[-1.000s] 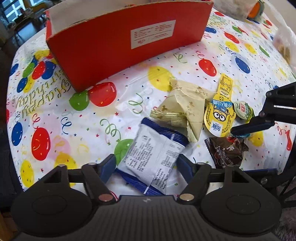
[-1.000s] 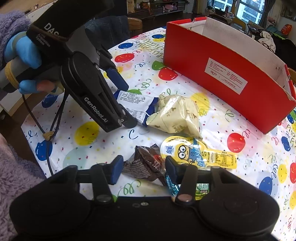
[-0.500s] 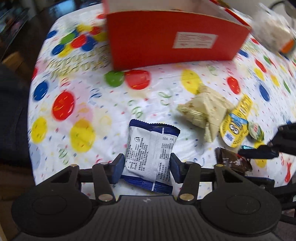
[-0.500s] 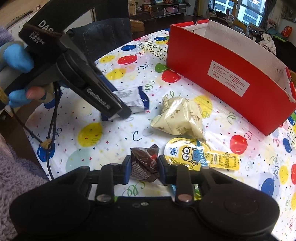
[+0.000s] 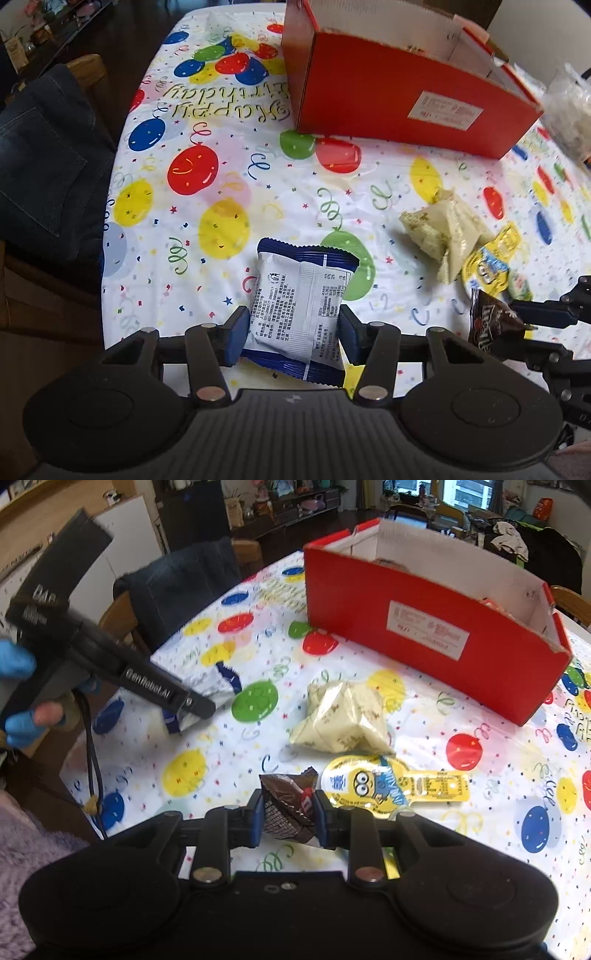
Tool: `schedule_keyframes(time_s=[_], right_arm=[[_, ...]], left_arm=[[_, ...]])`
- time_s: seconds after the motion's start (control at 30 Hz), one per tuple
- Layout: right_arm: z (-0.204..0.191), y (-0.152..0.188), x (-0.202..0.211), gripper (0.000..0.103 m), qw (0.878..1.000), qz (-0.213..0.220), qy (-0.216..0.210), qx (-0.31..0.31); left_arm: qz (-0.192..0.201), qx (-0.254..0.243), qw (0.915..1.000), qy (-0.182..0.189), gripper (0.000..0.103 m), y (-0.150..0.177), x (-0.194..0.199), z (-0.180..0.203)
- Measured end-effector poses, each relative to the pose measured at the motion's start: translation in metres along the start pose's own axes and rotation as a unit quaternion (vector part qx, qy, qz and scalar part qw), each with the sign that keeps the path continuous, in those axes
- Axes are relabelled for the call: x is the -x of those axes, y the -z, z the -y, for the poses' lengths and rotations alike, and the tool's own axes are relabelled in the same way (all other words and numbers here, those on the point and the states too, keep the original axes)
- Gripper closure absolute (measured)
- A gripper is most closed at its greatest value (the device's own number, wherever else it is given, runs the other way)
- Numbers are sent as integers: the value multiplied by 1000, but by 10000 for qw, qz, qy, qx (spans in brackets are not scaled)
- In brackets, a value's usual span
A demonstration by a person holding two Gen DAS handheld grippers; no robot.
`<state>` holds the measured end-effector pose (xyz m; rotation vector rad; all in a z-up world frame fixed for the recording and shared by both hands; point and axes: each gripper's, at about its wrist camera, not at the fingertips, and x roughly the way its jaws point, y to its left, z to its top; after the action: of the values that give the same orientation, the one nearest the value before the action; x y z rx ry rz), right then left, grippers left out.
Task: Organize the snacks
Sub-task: 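Carry both snacks over the red box and lower them inside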
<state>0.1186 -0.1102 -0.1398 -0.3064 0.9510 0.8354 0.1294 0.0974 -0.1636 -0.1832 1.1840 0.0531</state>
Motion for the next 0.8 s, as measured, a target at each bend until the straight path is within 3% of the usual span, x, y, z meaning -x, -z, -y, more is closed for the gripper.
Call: schedule_keyframes(time_s=[0.37, 0.8], right_arm=[[23, -33, 45, 78, 9957, 761, 189, -485], [79, -84, 74, 78, 9822, 1478, 459, -1067]], left_arm=[[574, 192, 9981, 118, 53, -17, 45, 1], [1116, 55, 9936, 183, 53, -75, 77, 25]])
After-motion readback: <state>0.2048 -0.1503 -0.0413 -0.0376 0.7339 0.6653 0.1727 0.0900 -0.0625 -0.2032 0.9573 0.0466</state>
